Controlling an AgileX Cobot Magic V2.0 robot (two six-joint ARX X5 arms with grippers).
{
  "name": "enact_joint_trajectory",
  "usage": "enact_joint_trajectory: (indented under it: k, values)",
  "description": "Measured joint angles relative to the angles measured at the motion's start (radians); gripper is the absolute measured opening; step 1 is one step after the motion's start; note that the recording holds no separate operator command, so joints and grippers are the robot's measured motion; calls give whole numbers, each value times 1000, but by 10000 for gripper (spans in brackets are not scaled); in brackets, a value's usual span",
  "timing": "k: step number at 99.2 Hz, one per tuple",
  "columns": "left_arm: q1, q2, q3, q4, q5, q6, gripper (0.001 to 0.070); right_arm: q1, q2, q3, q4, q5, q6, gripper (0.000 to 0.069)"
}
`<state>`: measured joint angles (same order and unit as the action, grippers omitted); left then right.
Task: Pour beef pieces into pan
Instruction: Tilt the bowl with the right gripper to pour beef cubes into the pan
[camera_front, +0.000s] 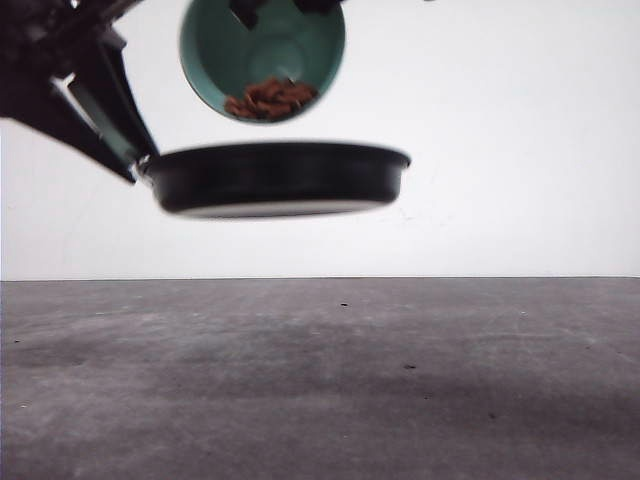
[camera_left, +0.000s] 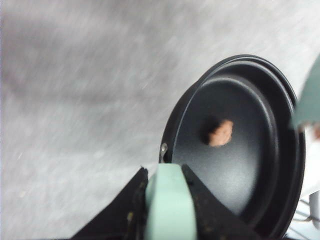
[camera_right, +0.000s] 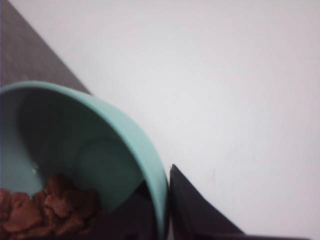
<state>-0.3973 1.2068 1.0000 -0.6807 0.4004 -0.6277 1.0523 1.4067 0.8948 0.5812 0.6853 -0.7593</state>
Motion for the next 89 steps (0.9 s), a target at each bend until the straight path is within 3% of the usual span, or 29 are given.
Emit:
enact_joint_trajectory:
  k: [44, 89]
  values:
    - [77, 0, 61, -90, -11, 38, 58, 0, 0, -1, 148, -146, -261, 17]
    - [81, 0, 61, -105, -9, 59, 58, -22, 0, -1, 183, -215, -363, 16]
